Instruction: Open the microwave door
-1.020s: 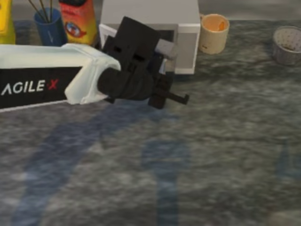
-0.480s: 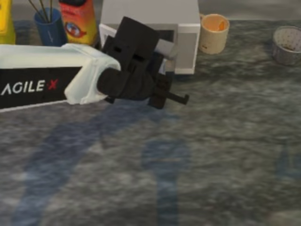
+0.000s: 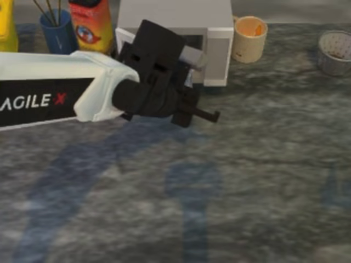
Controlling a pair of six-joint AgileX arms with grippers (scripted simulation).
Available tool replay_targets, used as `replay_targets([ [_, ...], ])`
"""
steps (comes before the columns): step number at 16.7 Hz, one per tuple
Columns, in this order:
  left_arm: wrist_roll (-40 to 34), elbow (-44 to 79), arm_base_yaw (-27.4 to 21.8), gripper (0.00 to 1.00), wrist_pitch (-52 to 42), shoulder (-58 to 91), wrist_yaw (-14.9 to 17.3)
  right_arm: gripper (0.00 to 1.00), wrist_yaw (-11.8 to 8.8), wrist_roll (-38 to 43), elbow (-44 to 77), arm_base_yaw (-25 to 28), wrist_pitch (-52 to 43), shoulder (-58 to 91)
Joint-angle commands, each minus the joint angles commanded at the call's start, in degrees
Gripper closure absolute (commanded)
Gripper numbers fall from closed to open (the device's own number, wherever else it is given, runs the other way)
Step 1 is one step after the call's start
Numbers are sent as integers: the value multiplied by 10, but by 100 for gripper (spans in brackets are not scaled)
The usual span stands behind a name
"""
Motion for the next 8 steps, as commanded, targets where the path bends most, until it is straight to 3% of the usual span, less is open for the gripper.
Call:
replay_targets([
  [8, 23, -14, 11, 100, 5, -11, 14, 0, 0, 0, 0, 0, 0, 0],
])
